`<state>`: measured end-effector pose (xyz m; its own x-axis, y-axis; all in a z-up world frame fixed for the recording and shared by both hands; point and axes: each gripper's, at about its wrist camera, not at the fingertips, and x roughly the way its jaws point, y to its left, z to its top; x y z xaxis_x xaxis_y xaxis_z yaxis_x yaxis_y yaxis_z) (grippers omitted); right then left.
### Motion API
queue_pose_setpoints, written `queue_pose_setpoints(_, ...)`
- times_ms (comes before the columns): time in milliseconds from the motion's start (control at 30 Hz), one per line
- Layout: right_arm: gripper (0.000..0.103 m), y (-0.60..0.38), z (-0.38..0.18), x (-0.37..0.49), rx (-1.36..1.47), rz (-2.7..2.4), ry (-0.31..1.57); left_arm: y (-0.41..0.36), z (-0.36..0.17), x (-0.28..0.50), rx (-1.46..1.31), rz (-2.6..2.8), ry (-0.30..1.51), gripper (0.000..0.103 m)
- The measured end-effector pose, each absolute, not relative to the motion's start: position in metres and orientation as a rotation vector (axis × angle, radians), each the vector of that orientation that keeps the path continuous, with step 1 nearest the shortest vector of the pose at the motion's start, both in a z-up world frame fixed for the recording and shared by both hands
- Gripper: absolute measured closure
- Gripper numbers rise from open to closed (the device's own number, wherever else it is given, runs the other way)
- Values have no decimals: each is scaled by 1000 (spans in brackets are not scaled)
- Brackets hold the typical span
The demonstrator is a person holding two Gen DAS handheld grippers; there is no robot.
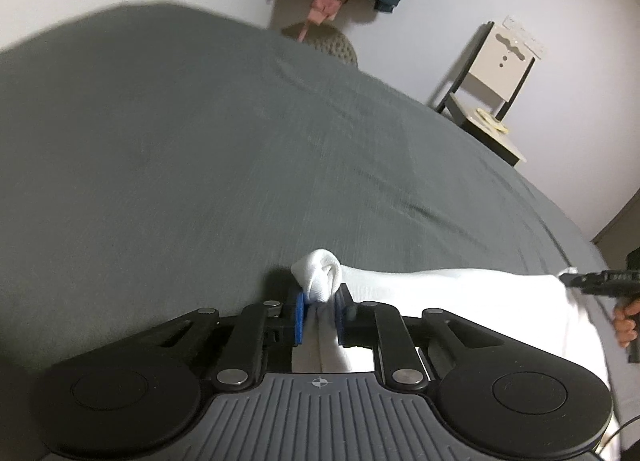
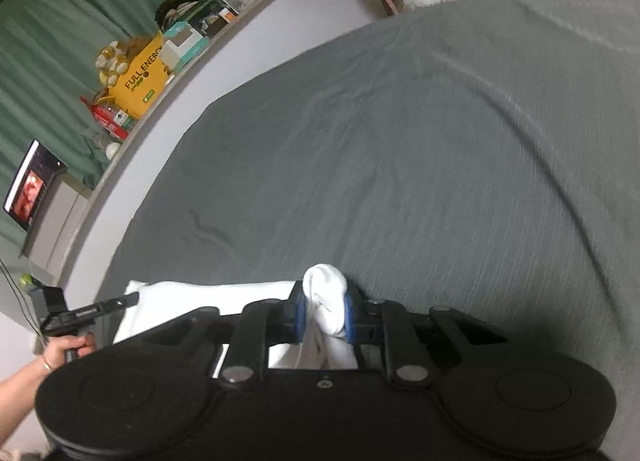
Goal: Fold clothes
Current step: 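Pinch the folded shirt edge with both grippers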
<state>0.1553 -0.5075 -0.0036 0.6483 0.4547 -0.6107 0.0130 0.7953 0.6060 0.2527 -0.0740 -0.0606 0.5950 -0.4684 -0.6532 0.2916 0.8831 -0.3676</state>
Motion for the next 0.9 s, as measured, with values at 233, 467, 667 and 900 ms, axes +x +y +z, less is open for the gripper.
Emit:
queue_pose_setpoints(233, 89, -500, 30, 150, 515, 272, 752, -61, -38, 241, -207, -442, 749, 89)
queue_pose_setpoints(467, 89, -492, 62, 175, 444, 233, 690, -64, -8, 269, -185, -393, 669, 89)
queue_pose_setpoints(667, 89, -481, 67, 202, 447, 161, 637, -67, 14, 305, -170, -318, 646, 89)
queue_pose_setpoints(900, 89, -483, 67, 169, 474, 212, 579, -53, 14, 279, -150, -408, 565, 89)
